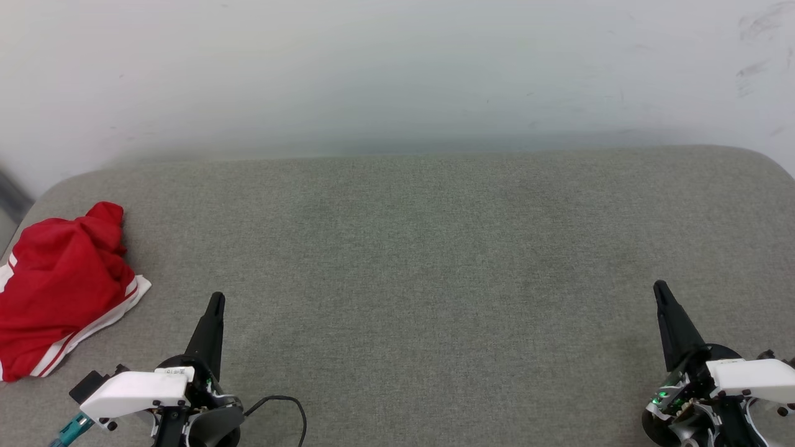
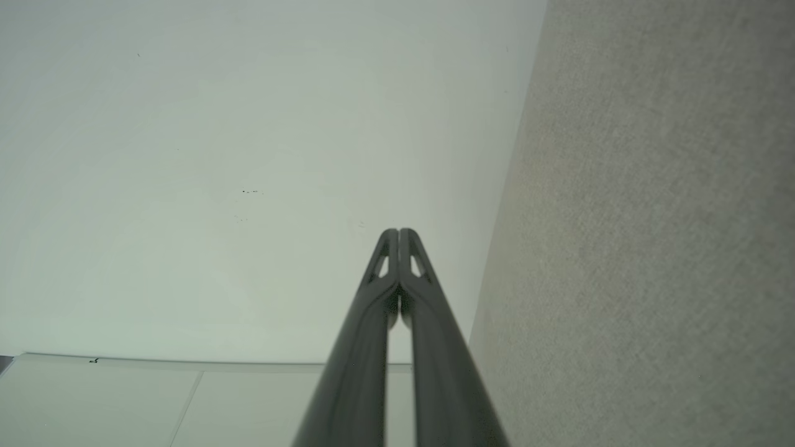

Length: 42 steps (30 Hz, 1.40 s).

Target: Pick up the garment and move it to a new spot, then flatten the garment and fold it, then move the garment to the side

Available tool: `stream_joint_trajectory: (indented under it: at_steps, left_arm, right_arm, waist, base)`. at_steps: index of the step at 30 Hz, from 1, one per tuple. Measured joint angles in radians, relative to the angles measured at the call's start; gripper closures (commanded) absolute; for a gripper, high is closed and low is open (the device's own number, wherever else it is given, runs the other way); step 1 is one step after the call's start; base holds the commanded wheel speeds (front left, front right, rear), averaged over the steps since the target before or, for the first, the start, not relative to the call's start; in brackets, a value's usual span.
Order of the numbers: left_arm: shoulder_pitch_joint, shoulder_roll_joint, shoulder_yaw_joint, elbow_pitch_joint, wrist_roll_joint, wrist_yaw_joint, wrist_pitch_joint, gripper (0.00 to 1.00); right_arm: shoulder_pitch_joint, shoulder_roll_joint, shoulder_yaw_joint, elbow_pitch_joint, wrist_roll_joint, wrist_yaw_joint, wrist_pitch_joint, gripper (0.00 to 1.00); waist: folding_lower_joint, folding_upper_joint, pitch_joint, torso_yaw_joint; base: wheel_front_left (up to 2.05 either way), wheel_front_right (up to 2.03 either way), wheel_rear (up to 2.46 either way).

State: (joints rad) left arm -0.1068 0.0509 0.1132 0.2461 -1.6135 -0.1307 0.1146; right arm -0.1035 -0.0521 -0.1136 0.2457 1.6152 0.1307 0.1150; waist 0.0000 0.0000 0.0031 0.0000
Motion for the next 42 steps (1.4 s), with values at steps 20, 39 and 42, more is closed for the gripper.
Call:
stream_joint_trajectory:
  at_steps: [20,39,42]
  left_arm:
    - [0.032,-0.004,-0.006,0.037,0.000,0.000,-0.003,0.00]
    - [0.043,-0.004,0.012,-0.030,0.237,0.036,-0.090,0.00]
    - [0.043,-0.004,0.001,-0.054,0.305,0.054,-0.102,0.00]
  right_arm:
    - [0.034,0.000,0.001,0.038,0.000,0.000,0.000,0.00]
    - [0.048,0.001,-0.006,-0.029,-0.256,0.000,-0.089,0.00]
    - [0.053,0.001,-0.005,-0.054,-0.325,0.000,-0.101,0.00]
  waist:
    - [0.0000,0.0000,0.000,0.000]
    - [0.0000,0.0000,0.003,0.001]
    - [0.0000,0.0000,0.003,0.001]
  base:
    - [0.00,0.00,0.00]
    - [0.00,0.00,0.00]
    - [0.00,0.00,0.00]
